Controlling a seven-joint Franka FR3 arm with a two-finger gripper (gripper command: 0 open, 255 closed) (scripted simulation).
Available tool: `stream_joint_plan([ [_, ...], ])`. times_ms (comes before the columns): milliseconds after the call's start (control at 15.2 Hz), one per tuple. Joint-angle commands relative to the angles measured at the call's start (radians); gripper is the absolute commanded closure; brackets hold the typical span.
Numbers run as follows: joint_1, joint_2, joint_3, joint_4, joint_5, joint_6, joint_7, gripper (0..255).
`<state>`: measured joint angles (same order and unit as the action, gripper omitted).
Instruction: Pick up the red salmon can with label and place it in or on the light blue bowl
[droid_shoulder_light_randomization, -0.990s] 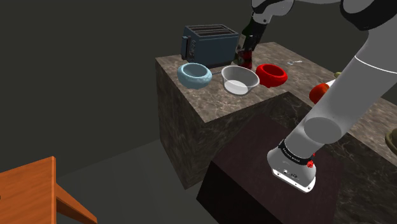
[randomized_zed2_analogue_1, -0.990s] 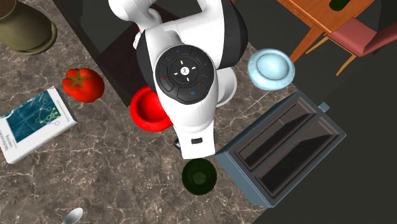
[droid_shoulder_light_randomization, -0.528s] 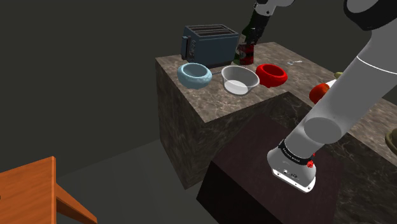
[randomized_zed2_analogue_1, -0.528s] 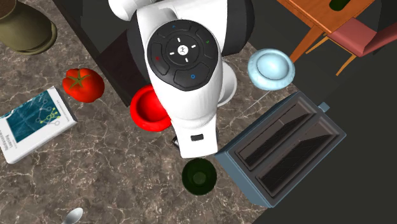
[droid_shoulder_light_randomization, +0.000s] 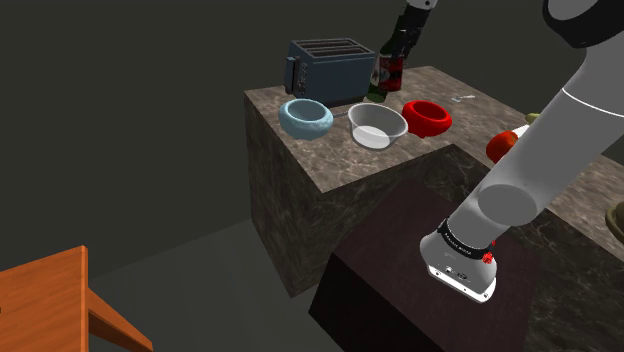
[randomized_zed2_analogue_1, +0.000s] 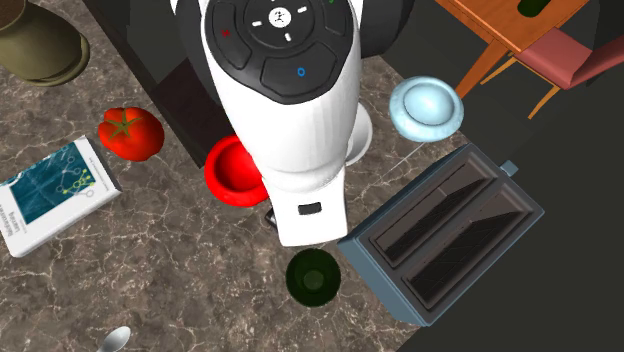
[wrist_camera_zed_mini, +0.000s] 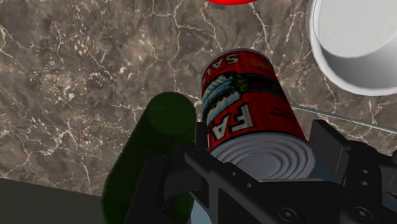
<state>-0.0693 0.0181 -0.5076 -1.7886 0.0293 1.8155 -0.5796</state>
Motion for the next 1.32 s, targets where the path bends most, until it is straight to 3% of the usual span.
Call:
stream_joint_plan([
  [0,0.0,-0.002,0.0,0.026,-0.001,-0.027,0.0,255],
  [726,-0.004,0.013,-0.003,0.18,0.006,-0.168,-0.002,255],
  [1254,0.099,-0.105,0.106,0.09,-0.046,-0.181,0.214,255],
])
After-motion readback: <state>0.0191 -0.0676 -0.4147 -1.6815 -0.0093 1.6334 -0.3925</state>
